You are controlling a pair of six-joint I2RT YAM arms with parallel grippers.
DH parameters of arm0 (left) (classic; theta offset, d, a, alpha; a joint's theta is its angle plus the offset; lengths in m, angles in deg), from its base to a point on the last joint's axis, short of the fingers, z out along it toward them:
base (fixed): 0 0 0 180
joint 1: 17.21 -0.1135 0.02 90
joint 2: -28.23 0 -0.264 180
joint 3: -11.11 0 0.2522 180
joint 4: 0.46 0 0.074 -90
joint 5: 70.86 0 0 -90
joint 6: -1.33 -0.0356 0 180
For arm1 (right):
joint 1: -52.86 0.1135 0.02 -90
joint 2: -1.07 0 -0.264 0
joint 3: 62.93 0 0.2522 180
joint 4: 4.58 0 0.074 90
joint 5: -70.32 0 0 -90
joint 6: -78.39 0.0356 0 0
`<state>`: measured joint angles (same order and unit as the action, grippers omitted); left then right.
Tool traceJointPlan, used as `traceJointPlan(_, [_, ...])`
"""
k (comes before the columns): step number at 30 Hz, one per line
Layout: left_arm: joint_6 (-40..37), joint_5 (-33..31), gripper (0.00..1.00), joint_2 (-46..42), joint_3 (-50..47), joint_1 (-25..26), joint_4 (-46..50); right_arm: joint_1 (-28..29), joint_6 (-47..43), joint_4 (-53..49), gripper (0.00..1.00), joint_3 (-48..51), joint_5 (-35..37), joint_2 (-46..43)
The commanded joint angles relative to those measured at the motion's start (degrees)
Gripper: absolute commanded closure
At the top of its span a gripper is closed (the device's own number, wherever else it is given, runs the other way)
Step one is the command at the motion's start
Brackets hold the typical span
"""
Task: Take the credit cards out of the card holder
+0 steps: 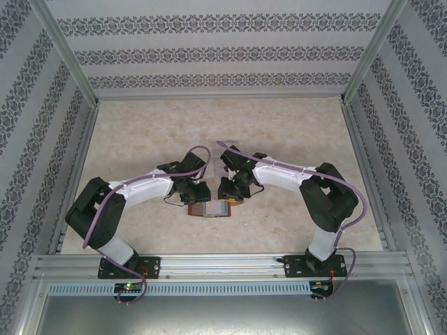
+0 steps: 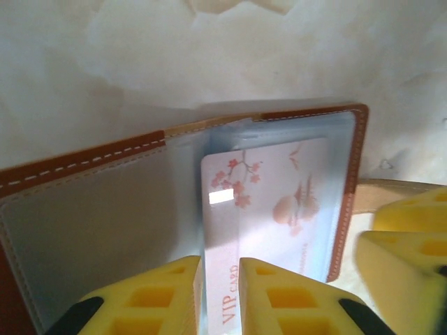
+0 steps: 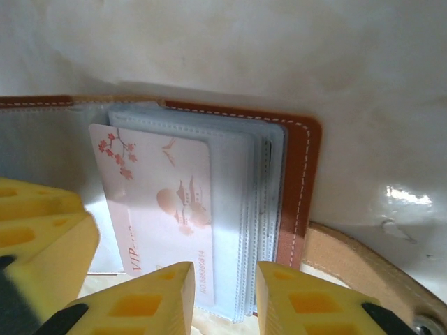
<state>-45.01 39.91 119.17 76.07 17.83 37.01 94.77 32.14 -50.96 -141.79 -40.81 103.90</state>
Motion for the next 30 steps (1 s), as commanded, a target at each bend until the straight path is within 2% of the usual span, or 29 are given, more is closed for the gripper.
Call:
traceJointPlan(1, [2.26, 0.94, 0.78, -2.77, -1.57, -1.66, -3.66, 0.43, 0.21, 0.03, 0.68, -0.83, -0.61, 2.13])
traceJointPlan(11, [6.84, 9.39, 0.74, -1.01, -6.9, -4.25, -14.74, 0.37, -0.24, 0.45, 0.7, 0.25, 0.12, 4.73])
traceJointPlan(24, [7.32, 11.17, 0.71, 2.18, -8.58, -5.16, -16.87, 0.22, -0.44, 0.22, 0.7, 0.16, 0.03, 4.83])
traceJointPlan(30, [7.5, 12.61, 0.75, 3.24, -8.69, -5.14, -18.11, 0.27, -0.51, 0.02, 0.71, 0.23, 0.12, 4.75])
